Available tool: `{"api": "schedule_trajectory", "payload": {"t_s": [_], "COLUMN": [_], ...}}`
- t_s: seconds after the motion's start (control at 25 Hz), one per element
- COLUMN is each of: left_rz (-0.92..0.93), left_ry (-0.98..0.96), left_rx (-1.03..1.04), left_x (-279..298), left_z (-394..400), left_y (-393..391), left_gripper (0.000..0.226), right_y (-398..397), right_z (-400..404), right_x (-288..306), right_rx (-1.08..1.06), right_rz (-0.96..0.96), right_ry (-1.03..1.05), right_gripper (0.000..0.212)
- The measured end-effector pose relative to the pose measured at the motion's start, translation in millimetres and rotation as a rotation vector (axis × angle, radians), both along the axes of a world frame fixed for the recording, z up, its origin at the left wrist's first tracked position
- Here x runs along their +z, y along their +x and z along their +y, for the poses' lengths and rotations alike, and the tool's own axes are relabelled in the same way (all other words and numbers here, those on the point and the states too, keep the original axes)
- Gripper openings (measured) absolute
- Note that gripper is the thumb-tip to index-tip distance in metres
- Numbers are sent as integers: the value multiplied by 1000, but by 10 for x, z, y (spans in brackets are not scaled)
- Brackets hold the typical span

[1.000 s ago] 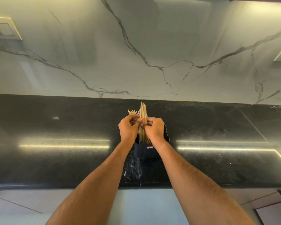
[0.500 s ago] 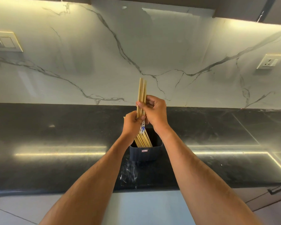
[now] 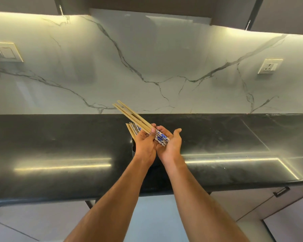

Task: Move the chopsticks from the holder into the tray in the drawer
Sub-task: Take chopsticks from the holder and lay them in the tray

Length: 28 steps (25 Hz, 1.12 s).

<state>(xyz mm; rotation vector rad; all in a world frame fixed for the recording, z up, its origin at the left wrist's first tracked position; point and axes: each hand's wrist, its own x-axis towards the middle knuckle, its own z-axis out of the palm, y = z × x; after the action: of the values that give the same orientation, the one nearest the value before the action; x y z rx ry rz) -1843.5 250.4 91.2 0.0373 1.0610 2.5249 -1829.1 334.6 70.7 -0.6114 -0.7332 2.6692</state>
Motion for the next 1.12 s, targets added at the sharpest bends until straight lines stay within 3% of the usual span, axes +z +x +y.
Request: {"api": "schedule_trajectory", "payload": {"t_s": [0.12,0.24,0.36,0.44,0.76,0.96,1.12], "left_rz": [7,44,44,23,-1,-46,-88], "left_ry": [-16,-31,6,-14,-159,-161,-276], "left_rx": [34,15,25,34,58,71,33], "left_x": [-31,-34,-89,-156,-230,-238,-297], "left_z": [-18,-34,-13,12,52,33,-67], "left_y": [116,301,522,635,1143,1380,1448], "left_gripper": [20,18,24,26,28,29,19], "right_y": [179,400,532,607,774,976,1106], "right_z": [63,134,89,79,82,4,-151], "right_x": [56,280,619,726,524,398,354], "right_rx": [-1,-58,317,536,631,467,373], "right_rz": [-61,-133,-147,-207,-162,-181,-194], "right_ry": [237,748,1369,1620,1679,1693,1766], "right_gripper": [77,39,43,43,23,21,24]}}
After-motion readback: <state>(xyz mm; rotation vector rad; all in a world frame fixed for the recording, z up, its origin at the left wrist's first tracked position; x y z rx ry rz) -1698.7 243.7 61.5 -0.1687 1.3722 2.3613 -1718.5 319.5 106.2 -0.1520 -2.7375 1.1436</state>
